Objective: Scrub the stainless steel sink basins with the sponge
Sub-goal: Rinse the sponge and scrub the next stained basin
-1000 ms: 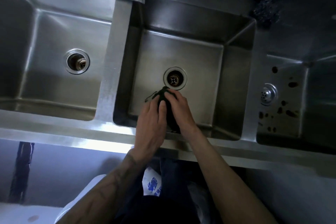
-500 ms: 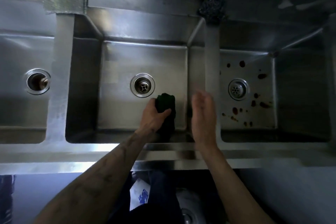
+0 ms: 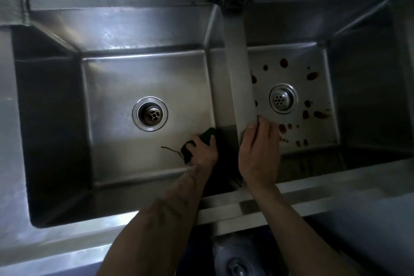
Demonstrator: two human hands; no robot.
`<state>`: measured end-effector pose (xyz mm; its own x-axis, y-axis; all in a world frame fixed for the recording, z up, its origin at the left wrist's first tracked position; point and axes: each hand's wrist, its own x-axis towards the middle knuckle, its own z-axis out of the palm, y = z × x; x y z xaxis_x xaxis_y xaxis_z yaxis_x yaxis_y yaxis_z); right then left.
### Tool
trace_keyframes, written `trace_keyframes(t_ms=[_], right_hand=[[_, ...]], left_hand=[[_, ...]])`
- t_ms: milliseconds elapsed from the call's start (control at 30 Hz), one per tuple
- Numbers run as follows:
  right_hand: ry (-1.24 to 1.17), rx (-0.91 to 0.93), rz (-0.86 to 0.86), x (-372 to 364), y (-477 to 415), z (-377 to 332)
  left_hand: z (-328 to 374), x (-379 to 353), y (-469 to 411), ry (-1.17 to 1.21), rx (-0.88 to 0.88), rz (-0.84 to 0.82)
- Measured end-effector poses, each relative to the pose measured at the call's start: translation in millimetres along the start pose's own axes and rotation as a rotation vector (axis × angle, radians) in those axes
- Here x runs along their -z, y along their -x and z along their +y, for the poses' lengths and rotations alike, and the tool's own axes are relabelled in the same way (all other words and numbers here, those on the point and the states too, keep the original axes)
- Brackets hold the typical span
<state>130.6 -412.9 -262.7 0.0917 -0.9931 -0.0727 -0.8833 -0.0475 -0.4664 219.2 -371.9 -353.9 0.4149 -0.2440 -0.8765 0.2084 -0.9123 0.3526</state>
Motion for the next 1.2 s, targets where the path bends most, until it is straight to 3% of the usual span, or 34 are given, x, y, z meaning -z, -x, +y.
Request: trace_keyframes(t_ms=[333,433,600,800,967,1133,1200], right_hand=[[0.018,-0.008,-0.013,2.2,0.2,-5.3],[0.020,0.000,-0.007,2.4,0.3,-5.1],[0.039,-0.010,-0.011,3.0,1.3,-6.5],[0.013,-0.001,-0.010,2.0,0.2,-6.4],[0.029,0.031,0.005,1.3,1.0,-4.7],[0.018,0.035,0.011,0.9,0.4,-4.5],[0.026,0.035,0.011,0.8,0.4,-4.8]], left_hand=[[4.2,17.2,43.7,0.550,-0.065,-0.208],[9.9,11.2,48.9,0.550,-0.168,-0.141],[28.3,7.5,46.4,0.501,-0.053,-0.121],[27.7,10.6,55.9,0.560,-0.397,-0.091],[40.8,3.7,34.2,0.448,-0.134,-0.079],[36.9,2.4,45.6,0.540,-0.443,0.001],[38.3,-0.1,41.9,0.544,-0.477,0.016]])
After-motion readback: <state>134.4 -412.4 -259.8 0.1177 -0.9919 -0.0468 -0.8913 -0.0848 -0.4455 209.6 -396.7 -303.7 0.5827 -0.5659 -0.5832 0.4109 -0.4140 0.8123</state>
